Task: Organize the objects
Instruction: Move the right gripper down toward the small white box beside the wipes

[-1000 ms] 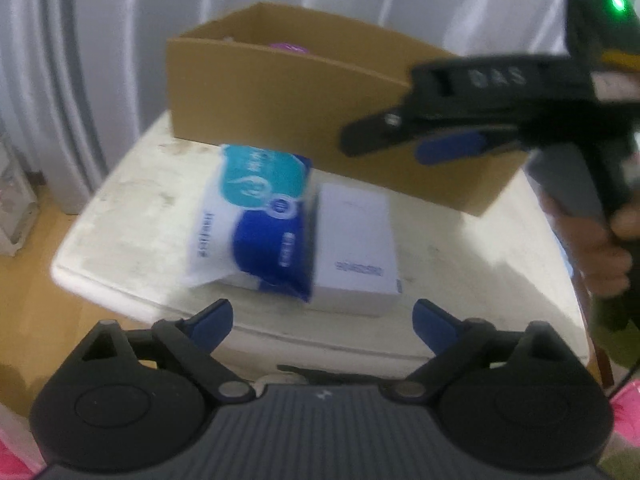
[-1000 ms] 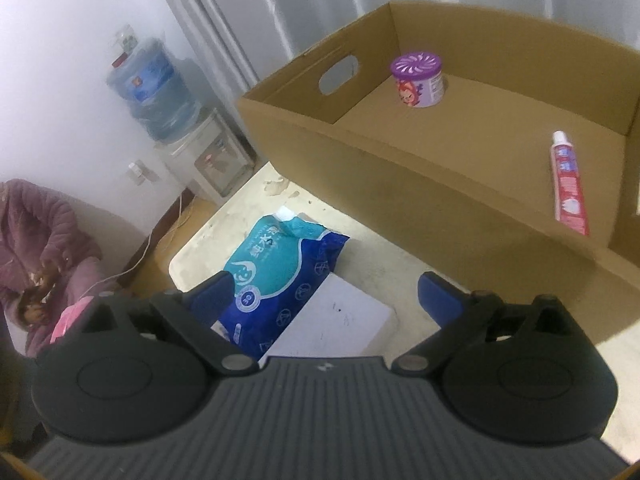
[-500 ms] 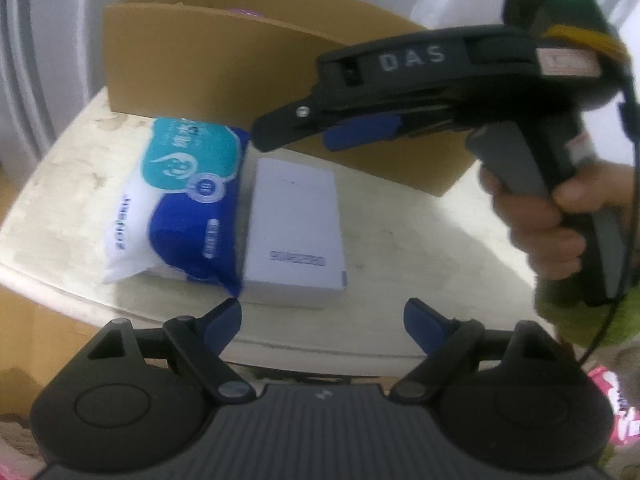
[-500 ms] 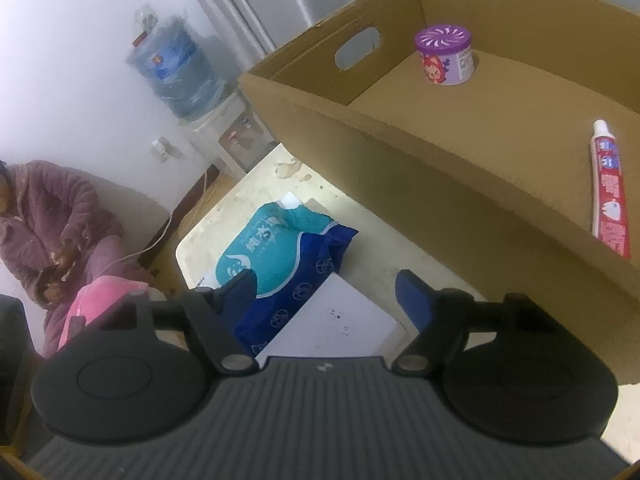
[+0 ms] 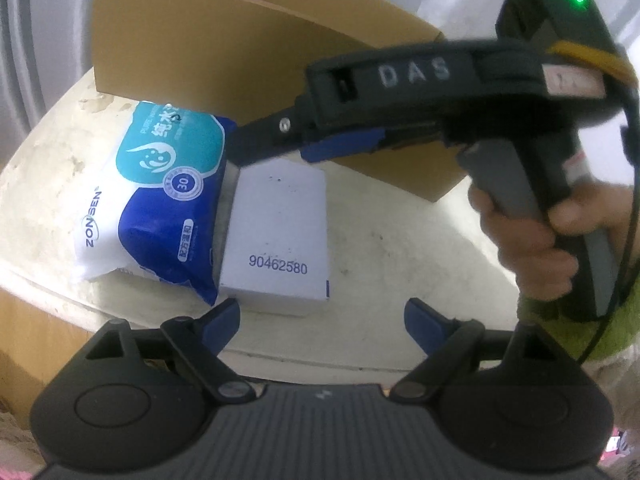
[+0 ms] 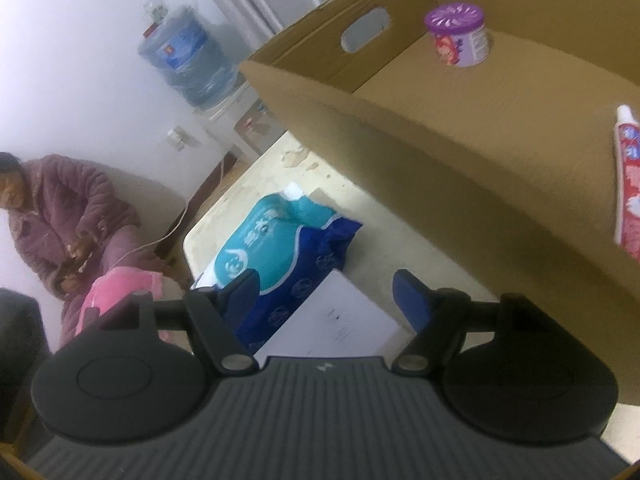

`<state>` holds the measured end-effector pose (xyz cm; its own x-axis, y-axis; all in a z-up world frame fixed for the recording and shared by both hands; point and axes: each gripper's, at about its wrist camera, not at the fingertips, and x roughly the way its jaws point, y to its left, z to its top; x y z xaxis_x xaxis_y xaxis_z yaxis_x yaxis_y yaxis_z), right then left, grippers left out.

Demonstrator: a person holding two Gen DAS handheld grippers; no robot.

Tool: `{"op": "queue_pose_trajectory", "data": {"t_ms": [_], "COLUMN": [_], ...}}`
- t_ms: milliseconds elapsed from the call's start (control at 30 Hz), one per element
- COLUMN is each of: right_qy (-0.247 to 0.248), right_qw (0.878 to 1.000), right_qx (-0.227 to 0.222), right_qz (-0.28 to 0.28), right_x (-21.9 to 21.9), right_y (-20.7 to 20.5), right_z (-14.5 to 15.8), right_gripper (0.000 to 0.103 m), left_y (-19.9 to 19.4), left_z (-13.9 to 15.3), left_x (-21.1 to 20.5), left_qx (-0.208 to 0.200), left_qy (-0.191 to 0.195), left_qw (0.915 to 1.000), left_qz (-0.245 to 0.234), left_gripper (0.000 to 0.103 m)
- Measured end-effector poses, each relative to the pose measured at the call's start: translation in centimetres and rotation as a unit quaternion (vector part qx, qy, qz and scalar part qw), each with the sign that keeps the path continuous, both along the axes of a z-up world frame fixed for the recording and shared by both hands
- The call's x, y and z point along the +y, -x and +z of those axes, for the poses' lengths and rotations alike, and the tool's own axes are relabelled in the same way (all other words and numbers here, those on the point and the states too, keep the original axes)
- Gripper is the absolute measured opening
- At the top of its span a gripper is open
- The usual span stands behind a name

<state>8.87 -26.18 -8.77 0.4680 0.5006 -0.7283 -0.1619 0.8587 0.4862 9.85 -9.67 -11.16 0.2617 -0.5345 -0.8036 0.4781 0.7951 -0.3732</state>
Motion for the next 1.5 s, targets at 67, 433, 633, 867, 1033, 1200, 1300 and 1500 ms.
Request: {"op": "queue_pose_trajectory", "data": {"t_ms": [67, 433, 633, 867, 1033, 1200, 1300, 1500], "right_qy": [0.003, 0.002, 0.016, 0.03, 0.047, 0.047, 0.032, -0.01], "right_qw": [1.0, 1.0, 1.0, 0.999, 0.998, 0.998, 0.999, 0.998], "right_qx": [-0.001, 0.002, -0.014, 0.017, 0.016, 0.029, 0.037, 0.055], "right_qz": [0.005, 0.008, -0.004, 0.034, 0.044, 0.028, 0.006, -0.042], "right_x": [0.2, -0.1, -0.4, 1.1, 1.4, 0.8, -0.3, -2.1], "right_y": [0.4, 2.3, 0.5, -0.8, 0.1, 1.4, 2.6, 5.4], "right_z": [0.0, 0.8, 1.4, -0.2, -0.1, 0.0, 0.0, -0.3], "right_gripper": [0.075, 0.074, 0.075, 0.078, 0.084, 0.086, 0.087, 0.087], "left_y": [0.1, 0.4, 0.2, -0.7, -1.2, -1.7, -2.0, -2.6], "left_z": [0.0, 0.1, -0.3, -0.8, -0.9, -0.7, -0.7, -0.5], "left_x": [0.0, -0.1, 0.2, 0.8, 1.4, 1.8, 1.8, 2.3], "left_qx": [-0.004, -0.012, -0.008, 0.004, 0.006, -0.002, -0.008, -0.023], "left_qy": [-0.001, -0.001, -0.007, -0.008, -0.005, -0.002, -0.008, -0.012], "left_qw": [1.0, 0.9999, 0.9998, 0.9993, 0.9994, 0.9997, 0.9998, 0.9997], "left_qz": [0.004, 0.005, 0.014, 0.036, 0.034, 0.023, 0.014, 0.007], "left_gripper": [0.09, 0.09, 0.09, 0.09, 0.09, 0.09, 0.09, 0.093]}}
